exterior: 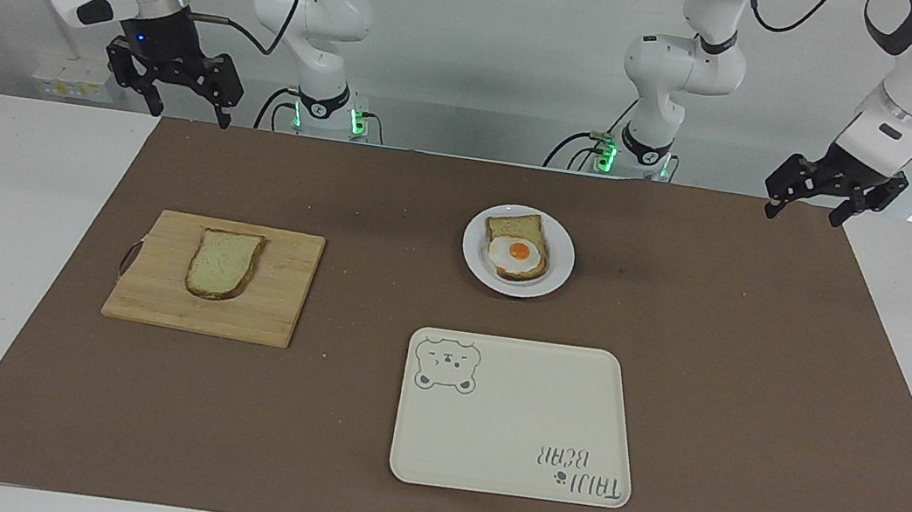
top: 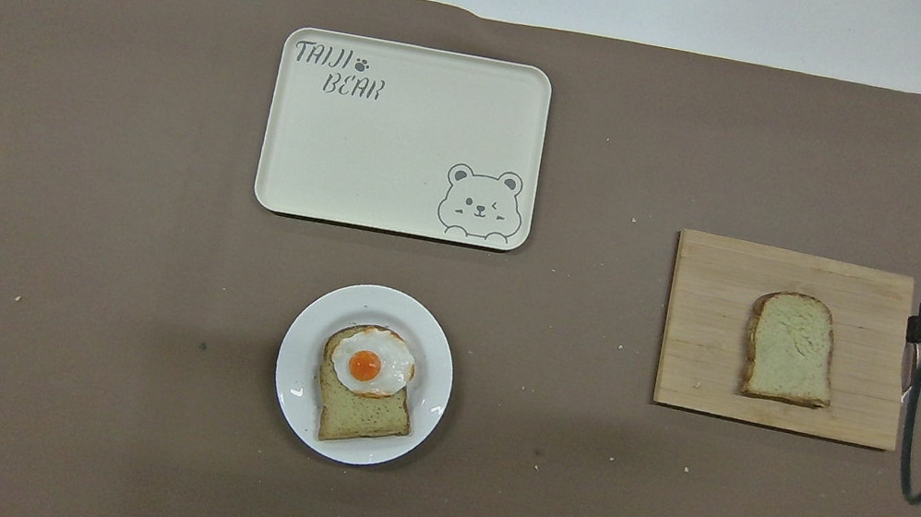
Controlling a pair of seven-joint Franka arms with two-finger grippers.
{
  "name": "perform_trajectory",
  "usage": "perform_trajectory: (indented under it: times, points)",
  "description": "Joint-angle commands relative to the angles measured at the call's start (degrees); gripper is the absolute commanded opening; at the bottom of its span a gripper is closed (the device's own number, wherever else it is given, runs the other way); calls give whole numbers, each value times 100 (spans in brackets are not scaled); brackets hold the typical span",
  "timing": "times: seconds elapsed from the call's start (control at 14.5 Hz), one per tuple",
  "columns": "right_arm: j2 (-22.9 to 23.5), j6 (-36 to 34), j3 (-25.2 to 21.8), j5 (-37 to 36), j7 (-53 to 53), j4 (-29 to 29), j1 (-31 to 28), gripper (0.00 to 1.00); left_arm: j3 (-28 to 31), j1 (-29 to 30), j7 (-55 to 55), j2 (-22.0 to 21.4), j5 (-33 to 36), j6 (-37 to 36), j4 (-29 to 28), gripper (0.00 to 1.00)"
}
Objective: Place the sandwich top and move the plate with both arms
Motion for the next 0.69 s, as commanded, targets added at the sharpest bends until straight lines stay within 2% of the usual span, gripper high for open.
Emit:
perform_trajectory:
  times: [0.0, 0.35, 0.62]
  points:
    - [-149, 203, 24, 133, -86, -356, -324, 100, 32, -6, -35, -87, -80, -63, -57, 100]
    - [18, 1134, 15, 361, -657, -804, -395, 100, 32, -6, -35, -87, -80, -63, -57, 100]
    - [500, 1670, 15, 757, -710, -893, -545, 100, 32, -6, -35, -87, -80, -63, -57, 100]
